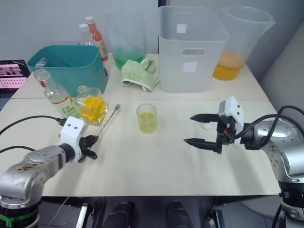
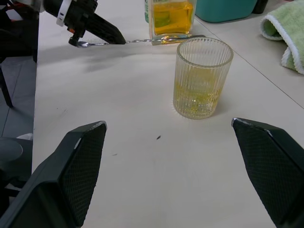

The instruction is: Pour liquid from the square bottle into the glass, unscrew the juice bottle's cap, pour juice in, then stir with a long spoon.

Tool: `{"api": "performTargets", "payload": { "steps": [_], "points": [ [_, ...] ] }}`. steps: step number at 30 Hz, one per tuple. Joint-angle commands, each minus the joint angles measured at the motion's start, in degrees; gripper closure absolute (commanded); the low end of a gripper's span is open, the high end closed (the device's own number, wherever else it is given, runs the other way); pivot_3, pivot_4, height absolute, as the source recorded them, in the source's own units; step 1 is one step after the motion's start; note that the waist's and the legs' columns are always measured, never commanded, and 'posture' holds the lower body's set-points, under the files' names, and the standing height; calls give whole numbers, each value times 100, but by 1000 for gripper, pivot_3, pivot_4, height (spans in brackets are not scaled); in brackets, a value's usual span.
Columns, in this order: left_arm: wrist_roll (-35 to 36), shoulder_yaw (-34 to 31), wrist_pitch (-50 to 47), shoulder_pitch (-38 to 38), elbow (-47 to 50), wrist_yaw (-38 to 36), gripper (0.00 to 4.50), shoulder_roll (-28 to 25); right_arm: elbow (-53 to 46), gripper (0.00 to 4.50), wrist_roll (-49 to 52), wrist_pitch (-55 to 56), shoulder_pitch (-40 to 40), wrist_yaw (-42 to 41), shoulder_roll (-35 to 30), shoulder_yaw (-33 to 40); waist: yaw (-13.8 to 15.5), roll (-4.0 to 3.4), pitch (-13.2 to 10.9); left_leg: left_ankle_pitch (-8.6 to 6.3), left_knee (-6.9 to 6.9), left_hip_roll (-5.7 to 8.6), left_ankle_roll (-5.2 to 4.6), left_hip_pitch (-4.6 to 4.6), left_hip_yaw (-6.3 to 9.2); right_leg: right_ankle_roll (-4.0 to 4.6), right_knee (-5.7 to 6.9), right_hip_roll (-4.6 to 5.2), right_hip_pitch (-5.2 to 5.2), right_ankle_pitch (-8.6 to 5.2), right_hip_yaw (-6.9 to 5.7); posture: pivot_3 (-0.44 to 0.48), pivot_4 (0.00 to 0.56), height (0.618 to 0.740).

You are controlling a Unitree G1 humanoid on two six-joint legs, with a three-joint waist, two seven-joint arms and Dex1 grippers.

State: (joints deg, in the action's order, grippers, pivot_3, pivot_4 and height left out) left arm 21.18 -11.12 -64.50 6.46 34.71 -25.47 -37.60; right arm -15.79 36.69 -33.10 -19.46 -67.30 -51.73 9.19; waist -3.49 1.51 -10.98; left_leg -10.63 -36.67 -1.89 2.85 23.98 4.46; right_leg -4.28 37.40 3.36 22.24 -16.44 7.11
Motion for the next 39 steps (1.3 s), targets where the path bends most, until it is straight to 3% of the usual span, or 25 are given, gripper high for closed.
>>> {"api": "performTargets", "payload": {
  "steps": [1, 7, 13, 14, 19, 27, 36, 37, 39],
  "points": [
    [-18, 105, 1158, -501, -339, -994, 4474, -593, -140, 0, 42, 78, -63, 36, 16, 43, 6, -1, -1, 0, 8, -2, 0, 1, 0, 4, -9, 0, 2, 3, -1, 0, 150, 740],
    [-86, -39, 2592, -943, -1167, -1959, 4474, -1034, -162, 0, 72, 58, -50, 53, 29, 77, 64, -2, -1, 0, 20, -6, 0, 2, 0, 8, -26, -1, 4, 5, -6, 0, 150, 740],
    [1, -182, 3318, -1057, -1898, -2543, 4474, -1156, -200, 0, 140, 17, -105, 153, 56, 158, 86, -2, -1, 0, 37, -7, 0, 0, -4, 9, -30, 1, 8, 5, -5, 0, 150, 740],
    [16, -216, 3384, -1044, -1981, -2592, 3844, -1153, -226, 0, 148, 15, -92, 165, 53, 156, 85, -2, -1, 0, 39, -8, -1, 0, -4, 9, -29, 0, 9, 5, -6, 0, 150, 740],
    [226, -458, 3733, -1061, -2052, -2895, 2274, -1138, -273, 0, 216, 7, -32, 233, 78, 178, 86, -2, -1, 1, 40, -10, -1, -1, -4, 9, -29, -1, 9, 4, -6, 0, 150, 740],
    [202, -548, 4190, -1050, -2385, -3234, 2274, -1244, -289, 0, 212, 10, -127, 317, 199, 93, 87, -2, -1, 1, 40, -10, -1, 0, -4, 9, -29, -1, 9, 5, -6, 0, 150, 740],
    [-252, 139, 4308, -1103, -2349, -3104, 2274, -1159, -343, 0, 205, 31, -48, 376, 219, 124, 91, -3, -1, 1, 40, -10, -1, 0, -4, 9, -28, -1, 8, 5, -6, 0, 150, 740],
    [-334, 178, 4328, -1132, -2397, -3070, 2820, -1174, -339, 0, 201, 37, -58, 380, 219, 122, 94, -4, 0, 1, 40, -10, -1, -3, -4, 9, -28, -1, 6, 5, -6, 0, 150, 740],
    [-480, 224, 4322, -1176, -2448, -2997, 3372, -1217, -324, 0, 204, 35, -77, 376, 206, 133, 92, -4, 0, 1, 40, -9, -1, -5, -4, 9, -27, -1, 4, 5, -6, 0, 150, 740]
  ]
}}
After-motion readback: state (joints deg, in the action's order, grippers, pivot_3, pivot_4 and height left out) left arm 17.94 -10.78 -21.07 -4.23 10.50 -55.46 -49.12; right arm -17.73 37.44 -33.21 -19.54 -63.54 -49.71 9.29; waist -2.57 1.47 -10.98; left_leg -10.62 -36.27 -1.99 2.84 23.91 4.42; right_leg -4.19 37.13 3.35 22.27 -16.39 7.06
